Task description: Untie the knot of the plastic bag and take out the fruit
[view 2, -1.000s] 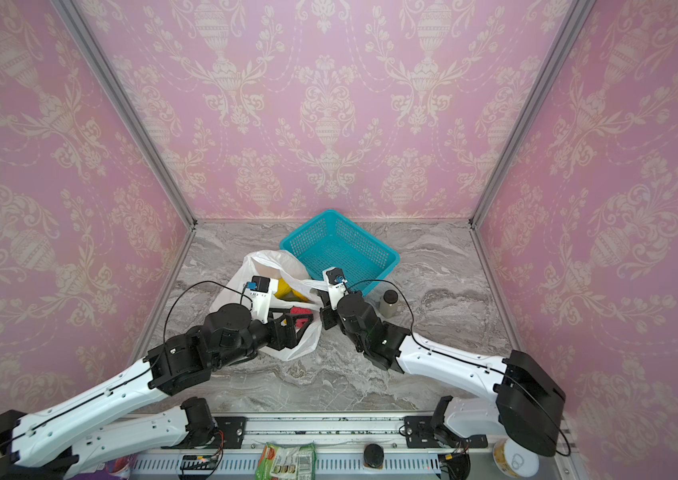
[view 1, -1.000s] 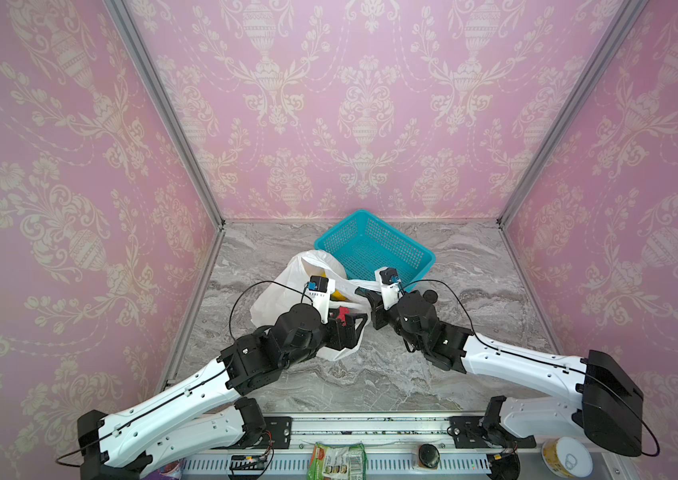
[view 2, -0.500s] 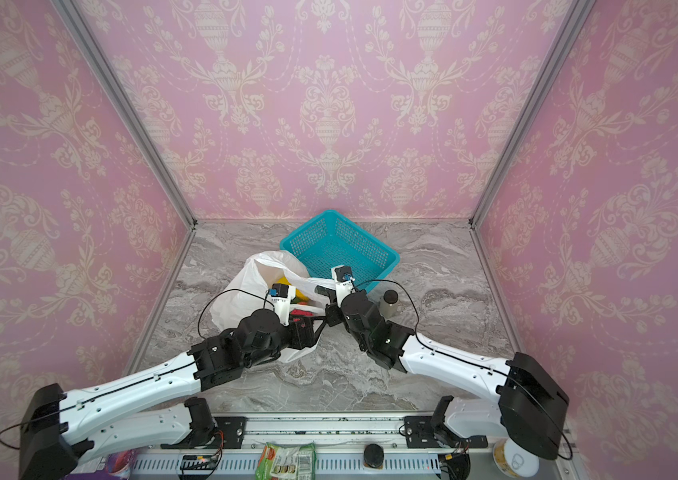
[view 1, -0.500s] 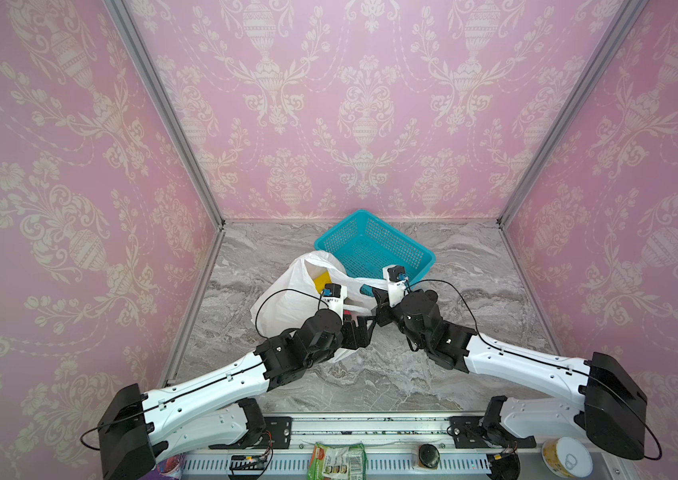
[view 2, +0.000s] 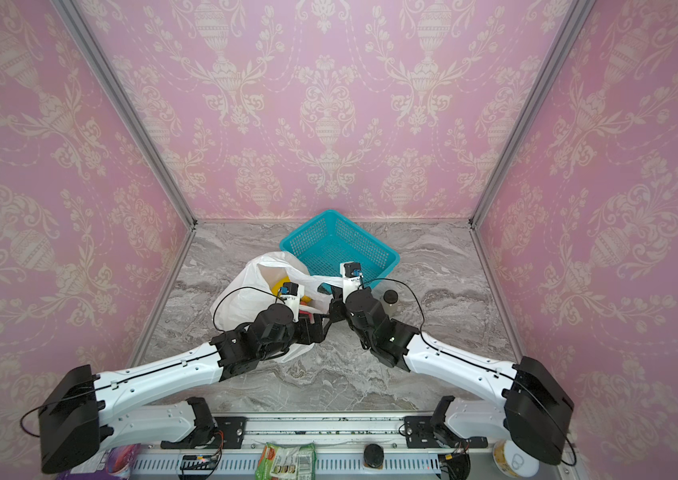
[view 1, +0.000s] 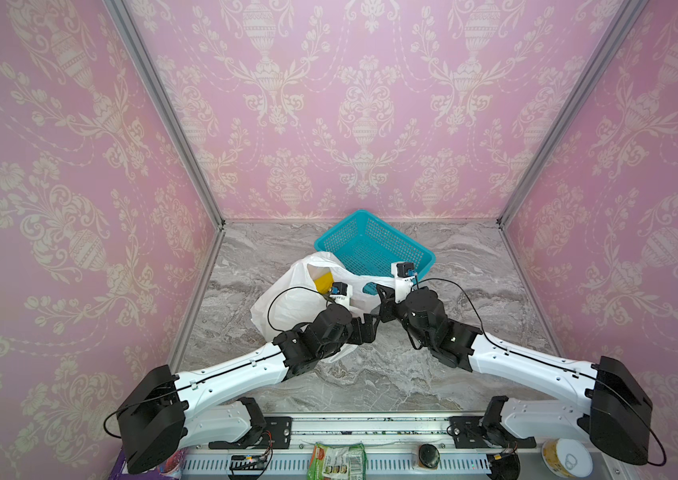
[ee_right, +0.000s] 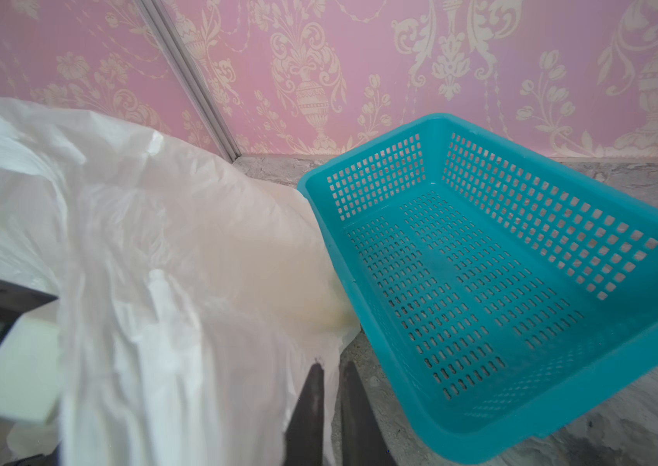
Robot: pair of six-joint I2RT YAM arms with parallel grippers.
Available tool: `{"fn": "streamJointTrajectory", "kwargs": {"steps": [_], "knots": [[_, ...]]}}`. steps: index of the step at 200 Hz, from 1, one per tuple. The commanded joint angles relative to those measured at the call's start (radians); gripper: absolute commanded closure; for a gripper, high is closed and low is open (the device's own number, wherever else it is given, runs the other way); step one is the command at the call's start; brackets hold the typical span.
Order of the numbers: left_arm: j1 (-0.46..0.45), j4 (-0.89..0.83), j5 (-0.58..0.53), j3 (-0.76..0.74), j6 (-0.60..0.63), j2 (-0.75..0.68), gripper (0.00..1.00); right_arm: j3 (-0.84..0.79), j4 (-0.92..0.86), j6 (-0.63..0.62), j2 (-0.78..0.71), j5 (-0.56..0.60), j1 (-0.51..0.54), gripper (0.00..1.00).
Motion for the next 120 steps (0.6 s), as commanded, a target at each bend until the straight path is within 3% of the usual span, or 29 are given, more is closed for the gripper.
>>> {"fn": "streamJointTrajectory", "kwargs": {"steps": [1, 43, 91, 108, 120], "knots": [[0.008, -0.034, 0.007, 0.005, 0.045, 0.013, 0.01, 0.024, -0.032, 0.082, -0.015, 0.003, -0.027, 0.87], [0.021, 0.013, 0.118, 0.027, 0.077, 0.094, 0.01, 0.023, -0.025, 0.104, -0.027, -0.048, -0.044, 0.86], [0.043, -0.016, 0.125, 0.075, 0.07, 0.184, 0.02, 0.019, -0.022, 0.11, -0.046, -0.069, -0.043, 0.86], [0.05, 0.032, 0.188, 0.078, 0.074, 0.208, 0.18, 0.021, -0.022, 0.11, -0.045, -0.074, -0.043, 0.86], [0.057, 0.051, 0.215, 0.078, 0.07, 0.216, 0.48, 0.022, -0.024, 0.108, -0.044, -0.075, -0.043, 0.86]]}}
